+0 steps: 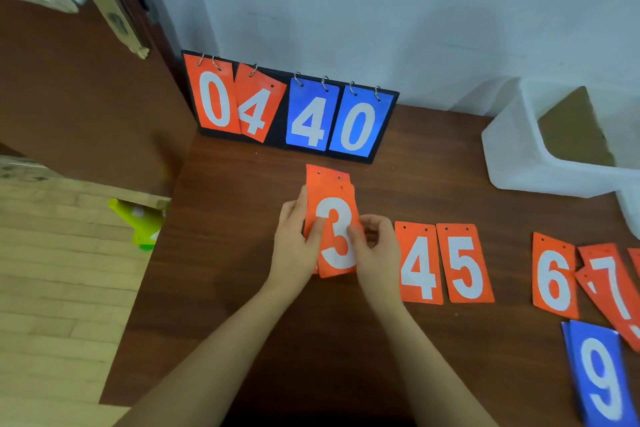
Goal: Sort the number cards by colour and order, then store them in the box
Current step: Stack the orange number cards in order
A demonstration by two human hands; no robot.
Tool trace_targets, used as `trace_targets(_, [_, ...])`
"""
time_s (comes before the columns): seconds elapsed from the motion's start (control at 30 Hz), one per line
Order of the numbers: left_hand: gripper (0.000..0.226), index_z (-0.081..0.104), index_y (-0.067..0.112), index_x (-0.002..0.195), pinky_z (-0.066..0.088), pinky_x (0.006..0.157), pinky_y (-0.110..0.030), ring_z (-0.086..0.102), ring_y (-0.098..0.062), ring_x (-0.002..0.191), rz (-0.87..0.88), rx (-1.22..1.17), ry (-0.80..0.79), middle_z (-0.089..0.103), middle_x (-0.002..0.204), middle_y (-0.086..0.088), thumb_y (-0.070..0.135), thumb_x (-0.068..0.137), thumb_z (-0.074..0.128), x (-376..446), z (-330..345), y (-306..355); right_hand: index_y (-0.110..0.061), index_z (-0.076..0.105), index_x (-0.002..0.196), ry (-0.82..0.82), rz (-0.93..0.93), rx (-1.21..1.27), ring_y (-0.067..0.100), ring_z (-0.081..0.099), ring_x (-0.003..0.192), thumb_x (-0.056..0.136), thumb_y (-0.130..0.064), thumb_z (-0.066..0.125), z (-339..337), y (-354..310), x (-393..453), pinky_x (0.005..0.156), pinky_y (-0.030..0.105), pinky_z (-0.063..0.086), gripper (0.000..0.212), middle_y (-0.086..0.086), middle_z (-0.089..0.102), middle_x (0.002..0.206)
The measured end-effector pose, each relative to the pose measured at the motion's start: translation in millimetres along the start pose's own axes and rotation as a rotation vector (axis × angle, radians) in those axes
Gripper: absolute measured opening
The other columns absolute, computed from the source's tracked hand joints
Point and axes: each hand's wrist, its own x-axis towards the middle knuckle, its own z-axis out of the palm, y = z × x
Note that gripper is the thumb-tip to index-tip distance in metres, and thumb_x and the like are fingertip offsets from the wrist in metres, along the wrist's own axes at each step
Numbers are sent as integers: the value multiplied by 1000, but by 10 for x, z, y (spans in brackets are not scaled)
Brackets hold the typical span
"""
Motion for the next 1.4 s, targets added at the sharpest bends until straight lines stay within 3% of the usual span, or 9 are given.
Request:
trace_targets(0.13, [55, 26, 24, 143, 46, 86, -22, 46, -7, 111, -62, 55, 17, 40, 128, 6, 30, 94, 48, -15, 195, 85, -18, 51, 128, 154, 66, -450, 24, 43, 123, 94, -33, 50, -415, 336, 161, 101, 39, 36, 37, 6, 48, 132])
trace_targets(0.3, [55, 26, 23, 144, 45, 88, -24, 46, -12, 117, -87, 105, 34, 41, 134, -1, 26, 94, 49, -80, 366, 159, -22, 39, 139, 64, 36, -965, 38, 35, 125, 96, -37, 43, -799, 800, 153, 103, 51, 28, 46, 15, 36, 138])
trace_targets(0.4, [54, 27, 23, 143, 42, 85, -19, 45, -6, 112, -105, 127, 73, 42, 133, 0, 24, 94, 49, -125, 407, 159, -28, 39, 139, -35, -34, -932, 35, 32, 126, 94, -38, 45, -770, 811, 174, 105, 50, 25, 46, 11, 33, 139])
trace_targets(0.6, [52, 30, 24, 142, 44, 84, -21, 45, -6, 111, -157, 126, 117, 42, 132, 1, 24, 94, 49, -217, 406, 78, -16, 36, 134, 24, 189, -671, 33, 26, 132, 79, -40, 70, -702, 720, 266, 109, 49, 21, 69, 11, 30, 139])
trace_targets(0.8, [53, 29, 23, 143, 49, 87, -30, 49, -18, 118, -197, 153, 150, 41, 135, -1, 27, 93, 49, -303, 322, -12, -19, 49, 108, 7, 94, -688, 25, 42, 118, 80, -31, 70, -805, 662, 407, 105, 44, 24, 37, 4, 50, 118])
trace_targets(0.93, [53, 29, 22, 142, 50, 86, -30, 50, -18, 116, -180, 167, 184, 42, 134, -2, 26, 94, 49, -326, 270, -53, -20, 51, 92, 85, -18, -310, 18, 57, 94, 88, -14, 61, -892, 578, 352, 96, 38, 38, 13, -2, 60, 92])
trace_targets(1.07, [50, 33, 25, 141, 53, 85, -32, 52, -16, 113, -172, 70, 184, 43, 131, 0, 26, 94, 49, -275, 378, 77, -21, 52, 100, 214, 75, 121, 12, 60, 95, 89, -19, 62, -945, 297, 291, 75, 21, 49, 15, -5, 60, 97])
trace_targets(1.27, [52, 27, 24, 143, 39, 74, -4, 48, 4, 96, 18, 50, 39, 38, 118, 13, 26, 95, 46, -254, 763, 479, -26, 53, 103, 173, -23, 107, 7, 60, 93, 89, -22, 61, -855, 161, 175, 79, 19, 49, 17, -10, 61, 102])
trace_targets(1.4, [57, 20, 26, 145, 46, 87, -19, 48, -5, 108, 19, -2, 19, 40, 120, 10, 26, 94, 47, -311, 937, 536, -24, 55, 101, 116, -56, 22, 6, 58, 91, 89, -23, 60, -920, 299, 143, 77, 19, 46, 13, -8, 61, 99])
